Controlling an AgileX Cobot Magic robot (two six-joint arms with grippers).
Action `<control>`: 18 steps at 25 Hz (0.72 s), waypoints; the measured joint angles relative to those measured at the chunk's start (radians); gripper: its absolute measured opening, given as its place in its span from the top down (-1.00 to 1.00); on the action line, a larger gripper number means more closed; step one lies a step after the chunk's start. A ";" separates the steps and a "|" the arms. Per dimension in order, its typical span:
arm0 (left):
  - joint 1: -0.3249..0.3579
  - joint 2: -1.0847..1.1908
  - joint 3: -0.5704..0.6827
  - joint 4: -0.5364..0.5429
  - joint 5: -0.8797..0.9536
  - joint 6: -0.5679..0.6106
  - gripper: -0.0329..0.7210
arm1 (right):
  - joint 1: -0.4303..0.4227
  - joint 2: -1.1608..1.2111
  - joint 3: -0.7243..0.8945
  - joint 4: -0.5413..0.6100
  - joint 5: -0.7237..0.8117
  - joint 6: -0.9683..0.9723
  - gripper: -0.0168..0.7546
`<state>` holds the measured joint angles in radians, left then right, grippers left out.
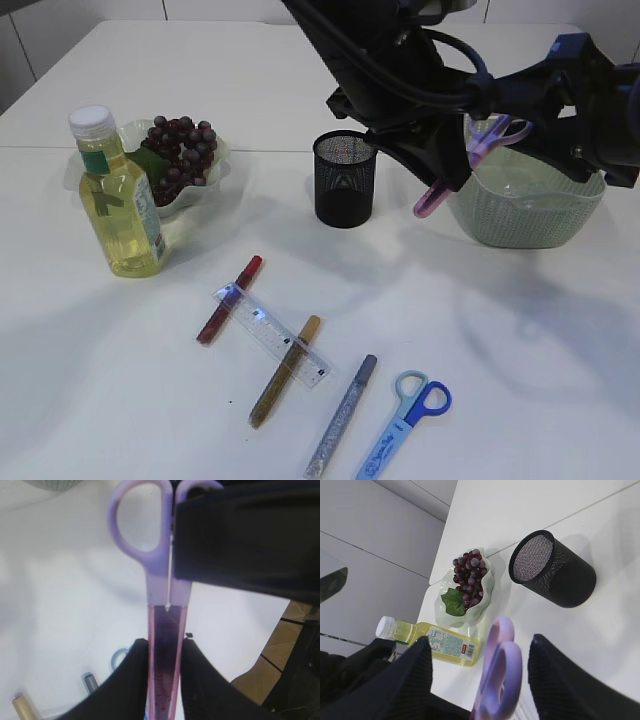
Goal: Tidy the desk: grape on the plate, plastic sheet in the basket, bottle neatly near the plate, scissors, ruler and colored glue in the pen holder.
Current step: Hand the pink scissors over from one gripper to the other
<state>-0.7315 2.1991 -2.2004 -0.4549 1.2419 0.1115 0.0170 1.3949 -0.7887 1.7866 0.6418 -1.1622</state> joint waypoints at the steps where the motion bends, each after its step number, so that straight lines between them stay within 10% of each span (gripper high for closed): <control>1: 0.000 0.000 0.000 -0.002 0.000 0.000 0.54 | 0.000 0.000 0.000 0.000 0.000 0.000 -0.28; 13: 0.000 0.000 -0.020 -0.002 0.000 0.000 0.54 | 0.000 0.000 0.000 0.000 0.000 -0.002 -0.26; 18: 0.000 0.000 -0.020 -0.002 0.000 0.000 0.55 | 0.000 0.000 0.000 0.000 0.000 -0.002 0.05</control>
<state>-0.7315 2.1991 -2.2206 -0.4574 1.2419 0.1115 0.0170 1.3949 -0.7887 1.7866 0.6418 -1.1640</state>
